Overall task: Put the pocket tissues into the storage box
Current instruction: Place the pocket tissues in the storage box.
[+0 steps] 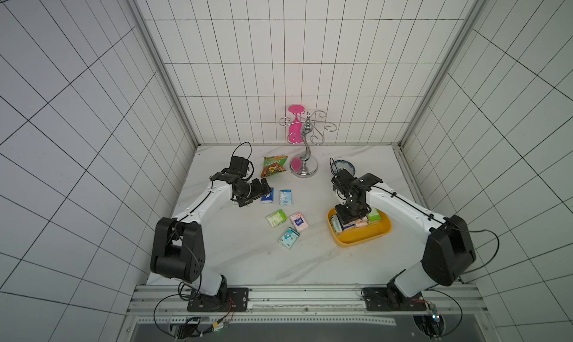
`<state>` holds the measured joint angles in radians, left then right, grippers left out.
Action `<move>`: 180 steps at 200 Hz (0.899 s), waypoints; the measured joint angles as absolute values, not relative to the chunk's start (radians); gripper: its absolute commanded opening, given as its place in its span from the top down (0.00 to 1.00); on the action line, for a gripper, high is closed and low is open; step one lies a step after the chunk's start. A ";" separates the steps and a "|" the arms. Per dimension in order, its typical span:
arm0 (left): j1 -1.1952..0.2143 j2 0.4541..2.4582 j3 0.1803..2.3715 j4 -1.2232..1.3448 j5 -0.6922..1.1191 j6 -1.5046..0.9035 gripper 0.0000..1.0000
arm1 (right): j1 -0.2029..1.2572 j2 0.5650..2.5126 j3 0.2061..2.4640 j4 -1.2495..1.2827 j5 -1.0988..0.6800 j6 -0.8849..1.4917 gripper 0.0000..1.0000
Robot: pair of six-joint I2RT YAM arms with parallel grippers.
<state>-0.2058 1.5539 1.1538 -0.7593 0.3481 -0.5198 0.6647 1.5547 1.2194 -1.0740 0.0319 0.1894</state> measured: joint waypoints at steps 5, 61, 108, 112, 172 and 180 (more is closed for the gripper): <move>-0.208 1.554 1.154 -0.760 0.348 -0.520 0.02 | 0.662 1.553 1.211 -1.071 0.031 0.190 0.52; -0.215 1.554 1.154 -0.759 0.346 -0.520 0.02 | 0.618 1.599 1.180 -0.986 0.036 0.178 0.51; -0.215 1.554 1.153 -0.759 0.340 -0.521 0.02 | 0.589 1.672 1.180 -0.926 0.033 0.168 0.47; -0.215 1.553 1.152 -0.759 0.339 -0.521 0.02 | 0.588 1.676 1.180 -0.924 0.034 0.168 0.45; -0.215 1.550 1.147 -0.759 0.337 -0.520 0.02 | 0.588 1.676 1.180 -0.913 0.043 0.182 0.30; -0.215 1.550 1.147 -0.758 0.337 -0.520 0.02 | 0.588 1.655 1.180 -0.921 0.048 0.192 0.31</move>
